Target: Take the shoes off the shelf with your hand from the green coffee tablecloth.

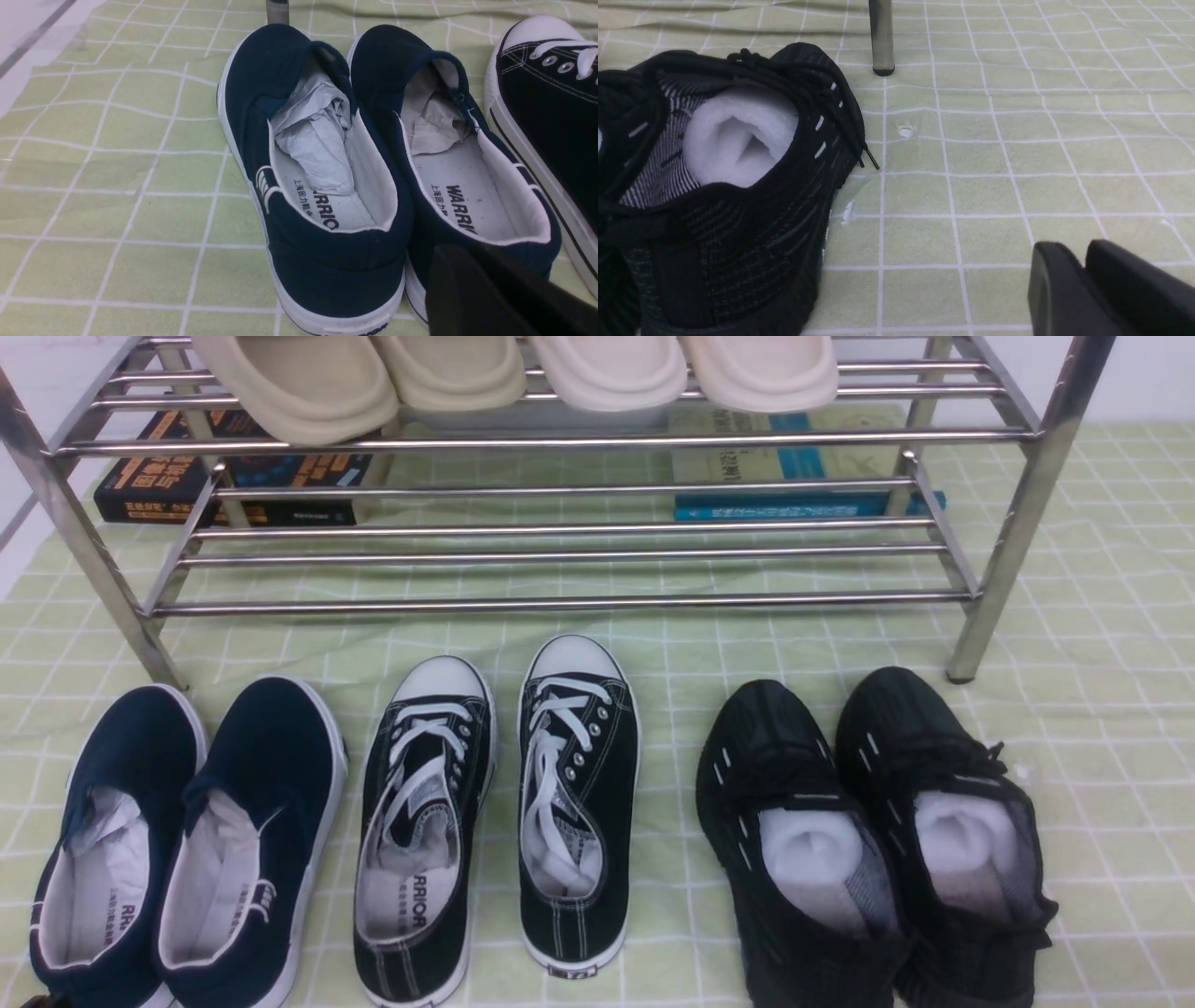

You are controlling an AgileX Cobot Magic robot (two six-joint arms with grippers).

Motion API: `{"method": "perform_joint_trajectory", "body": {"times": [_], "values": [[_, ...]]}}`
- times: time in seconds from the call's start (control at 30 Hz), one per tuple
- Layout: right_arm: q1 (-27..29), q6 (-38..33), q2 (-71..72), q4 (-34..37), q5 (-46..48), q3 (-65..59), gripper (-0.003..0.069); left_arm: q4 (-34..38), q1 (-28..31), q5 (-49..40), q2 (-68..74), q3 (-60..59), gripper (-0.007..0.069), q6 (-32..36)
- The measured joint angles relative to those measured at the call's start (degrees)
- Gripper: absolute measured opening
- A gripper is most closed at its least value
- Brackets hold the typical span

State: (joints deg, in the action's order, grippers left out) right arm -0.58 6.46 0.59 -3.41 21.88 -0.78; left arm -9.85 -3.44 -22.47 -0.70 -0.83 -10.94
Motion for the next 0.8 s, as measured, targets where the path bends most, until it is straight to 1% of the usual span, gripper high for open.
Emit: {"method": "perform_joint_trajectory", "body": {"times": [0.8], "values": [[0.0,0.0,0.0,0.0,0.0,0.0,0.0135,-0.14,0.0,0.05,0.0,0.0,0.0087,0.0]]}}
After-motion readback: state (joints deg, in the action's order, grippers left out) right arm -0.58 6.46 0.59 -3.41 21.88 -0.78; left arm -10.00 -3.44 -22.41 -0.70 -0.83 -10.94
